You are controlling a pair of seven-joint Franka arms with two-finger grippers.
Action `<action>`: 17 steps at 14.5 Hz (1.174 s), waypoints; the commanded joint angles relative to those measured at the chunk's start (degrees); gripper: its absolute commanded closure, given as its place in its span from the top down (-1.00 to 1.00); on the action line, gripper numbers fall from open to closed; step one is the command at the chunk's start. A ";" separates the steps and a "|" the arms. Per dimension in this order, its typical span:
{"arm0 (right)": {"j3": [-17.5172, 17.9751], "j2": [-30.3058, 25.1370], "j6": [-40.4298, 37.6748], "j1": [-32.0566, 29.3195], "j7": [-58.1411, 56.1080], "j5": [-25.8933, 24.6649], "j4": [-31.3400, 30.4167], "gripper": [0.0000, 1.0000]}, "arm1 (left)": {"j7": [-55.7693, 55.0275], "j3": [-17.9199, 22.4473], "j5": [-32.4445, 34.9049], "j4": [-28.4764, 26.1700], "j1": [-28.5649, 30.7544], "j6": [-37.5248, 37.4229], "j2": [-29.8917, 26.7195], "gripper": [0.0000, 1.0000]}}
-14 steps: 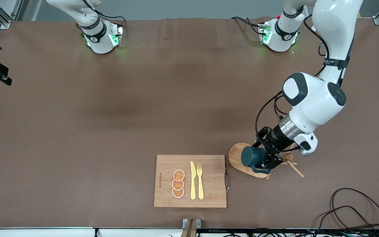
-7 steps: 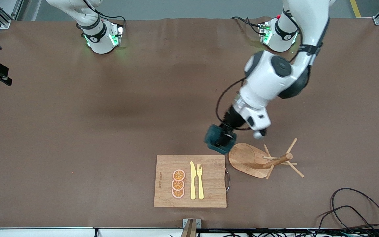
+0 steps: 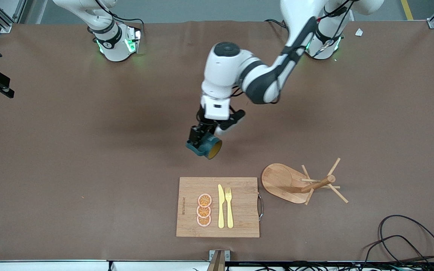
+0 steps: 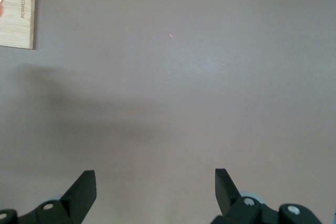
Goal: Transfer cup from left to right arm and place
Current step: 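Lift the teal mug off the stand and carry it toward the table middle, then lower the teal mug onto the table and open the left gripper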
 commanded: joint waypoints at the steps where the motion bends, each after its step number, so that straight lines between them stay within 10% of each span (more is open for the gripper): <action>1: 0.47 -0.15 -0.17 -1.06 -0.60 0.85 0.02 1.00 | -0.09 9.16 4.25 6.99 -9.50 -0.73 7.63 0.15; 7: 0.47 -0.15 -0.08 -1.06 -0.60 0.85 0.02 1.00 | -0.26 29.38 14.15 7.35 -32.27 -5.54 17.13 0.15; 17: 0.56 -0.06 0.18 -0.88 -0.60 0.85 0.02 1.00 | -23.28 29.59 50.74 7.35 -38.98 -15.05 24.87 0.17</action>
